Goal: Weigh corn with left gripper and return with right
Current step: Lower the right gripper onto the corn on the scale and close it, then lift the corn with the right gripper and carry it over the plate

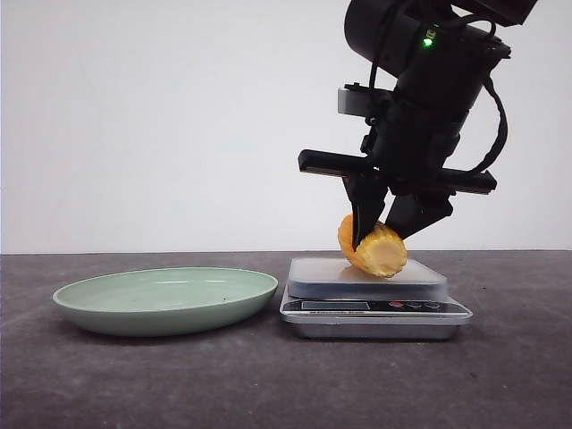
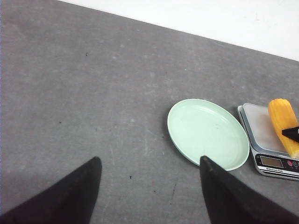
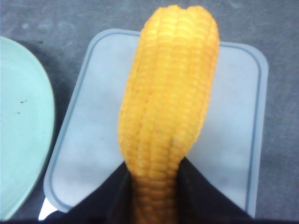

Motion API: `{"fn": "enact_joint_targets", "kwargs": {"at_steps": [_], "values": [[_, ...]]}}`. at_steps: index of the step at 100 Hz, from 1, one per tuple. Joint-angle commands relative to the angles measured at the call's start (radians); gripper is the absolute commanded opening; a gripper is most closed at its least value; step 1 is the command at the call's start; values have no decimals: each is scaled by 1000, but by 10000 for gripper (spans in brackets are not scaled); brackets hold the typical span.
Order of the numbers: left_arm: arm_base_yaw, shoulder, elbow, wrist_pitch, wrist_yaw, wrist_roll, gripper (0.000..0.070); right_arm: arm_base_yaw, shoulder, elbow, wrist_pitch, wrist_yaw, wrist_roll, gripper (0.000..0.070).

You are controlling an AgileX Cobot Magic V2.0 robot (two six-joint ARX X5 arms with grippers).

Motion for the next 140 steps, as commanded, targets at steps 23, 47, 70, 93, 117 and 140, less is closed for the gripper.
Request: {"fn": "enact_joint_targets", "kwargs": {"at_steps": [23, 47, 70, 93, 117, 140], "values": [[-3, -2, 10, 5, 1, 11, 399, 63, -164, 136, -74, 16, -117, 0], [-3, -2, 10, 16, 1, 8, 399, 171, -134, 338, -70, 13, -127, 0], [-3, -2, 10, 22, 0, 7, 399, 251, 69, 484, -47, 29, -56, 0], [-3, -2, 10, 21, 0, 8, 399, 301, 248, 495, -34, 78, 75, 0], [-3, -2, 10, 19, 0, 8, 399, 331, 372, 495, -49, 54, 114, 0], [-3, -2, 10, -2, 1, 8, 399, 340, 426, 494, -53, 51, 162, 9]]}}
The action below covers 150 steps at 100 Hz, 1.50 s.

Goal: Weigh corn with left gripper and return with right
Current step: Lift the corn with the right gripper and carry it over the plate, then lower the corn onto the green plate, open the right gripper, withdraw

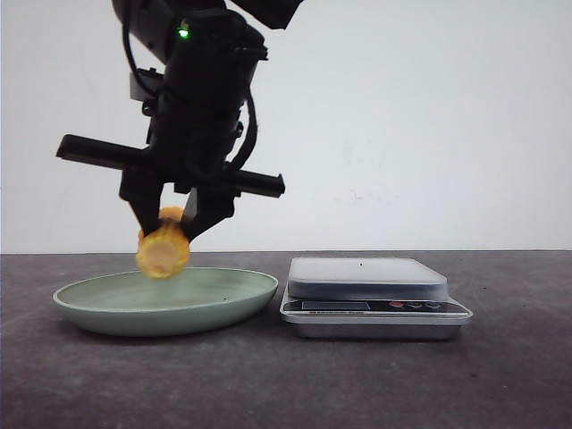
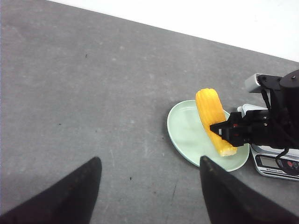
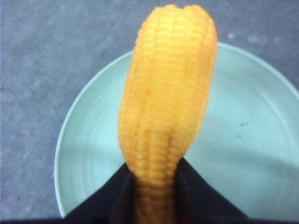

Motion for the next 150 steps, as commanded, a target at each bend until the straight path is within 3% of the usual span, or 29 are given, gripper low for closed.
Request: {"fn": "enact_joint_targets", "kwargs": {"at_steps": [1, 32, 37, 48, 54, 67, 86, 104, 134, 150], "values": [[-3, -2, 10, -2, 1, 4, 399, 12, 37, 19, 8, 3, 36, 10], [-3, -2, 10, -24, 1, 7, 399, 11, 56, 19, -13, 34, 49, 31], [-3, -2, 10, -25, 0, 8, 399, 11, 56, 19, -12, 34, 48, 130], [-3, -2, 10, -24, 0, 10, 399, 11, 56, 19, -7, 32, 48, 485], [-3, -2, 10, -22, 0, 10, 399, 11, 56, 19, -4, 30, 48, 558], [-3, -2, 10, -22, 0, 10, 399, 11, 51, 21, 11, 10, 26, 560], [-3, -2, 10, -23, 1, 10, 399, -38, -66, 46, -42, 0, -126, 560], [-3, -2, 10, -23, 0, 29, 399, -153, -319, 47, -113, -3, -254, 560], [-3, -2, 10, 17, 0, 29, 399, -396, -806, 47, -399, 0, -425, 560], [-3, -2, 10, 55, 1, 33, 399, -449, -1062, 47, -553, 13, -479, 560]]}}
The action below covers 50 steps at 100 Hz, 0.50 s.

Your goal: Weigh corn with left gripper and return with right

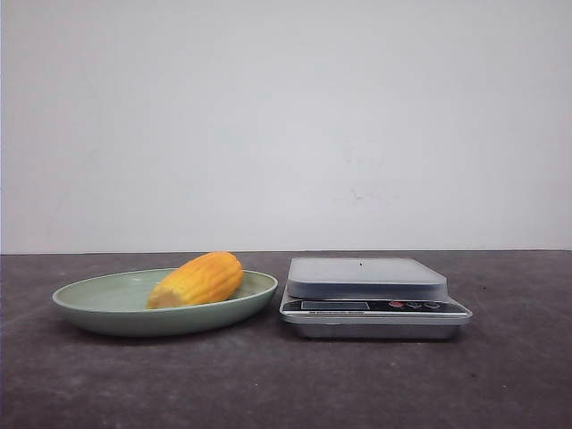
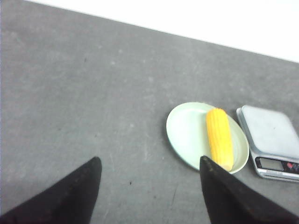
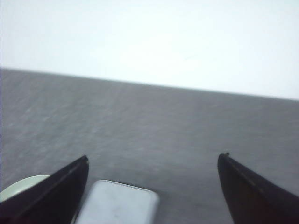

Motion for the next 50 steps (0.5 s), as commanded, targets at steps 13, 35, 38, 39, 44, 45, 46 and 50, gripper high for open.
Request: {"fn": "enact_joint_targets", "kwargs": {"at_steps": [13, 35, 38, 39, 44, 45, 46, 50], "values": [[-3, -2, 10, 55, 1, 13, 399, 7, -269, 11, -185, 26, -35, 560], [-3, -2, 0, 61, 2, 12, 399, 1, -547, 1, -438, 21, 39, 560], [-3, -2, -3, 63, 2, 12, 399, -2, -576, -6, -459, 21, 42, 560], [-3, -2, -5, 64, 2, 12, 399, -3, -586, -9, -464, 21, 42, 560], [-3, -2, -15, 74, 3, 12, 399, -9, -629, -29, -483, 18, 41, 560], [-3, -2, -17, 77, 4, 12, 398, -10, -636, -33, -485, 18, 41, 560], [-3, -2, -20, 79, 5, 12, 398, -11, -644, -39, -488, 18, 41, 560], [-3, -2, -31, 96, 10, 13, 395, -15, -673, -63, -491, 14, 38, 560]]}}
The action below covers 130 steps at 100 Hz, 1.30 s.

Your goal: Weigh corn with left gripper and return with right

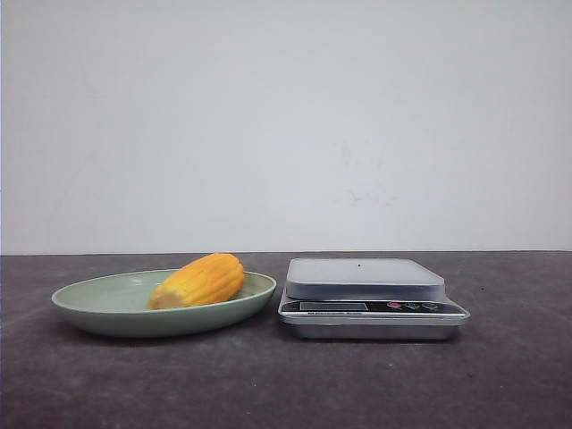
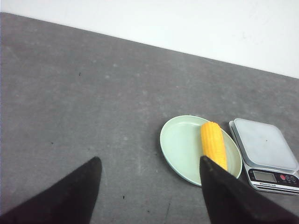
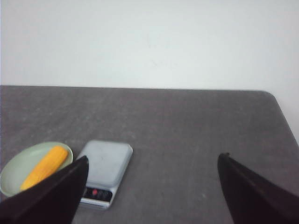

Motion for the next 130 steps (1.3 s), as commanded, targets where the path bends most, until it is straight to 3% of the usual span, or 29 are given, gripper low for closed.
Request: {"fn": "enact_joint_targets", "kwargs": {"at_steps": [1, 21, 27, 32, 37, 38, 42, 54, 130], "values": [[-3, -2, -6, 34, 10, 8, 395, -2, -26, -23, 4, -9, 11, 560], [-3, -5, -100, 146, 51, 11, 393, -35, -129, -232, 82, -77, -9, 559], [-3, -5, -125, 177, 51, 16, 380, -48, -158, -311, 141, -106, -9, 522], [-3, -5, -141, 195, 51, 20, 277, -56, -179, -371, 188, -117, -1, 376], [-3, -5, -149, 211, 51, 32, 15, -61, -193, -422, 219, -116, 6, 65], [-3, -5, -150, 213, 51, 34, 0, -61, -195, -432, 227, -116, 6, 0], [-3, -5, -151, 222, 51, 35, 10, -63, -203, -467, 252, -115, 11, 27], [-3, -5, -151, 249, 51, 34, 0, -64, -209, -527, 304, -124, 40, 10], [-3, -5, -150, 236, 51, 31, 0, -64, -209, -528, 310, -130, 51, 10]]}}
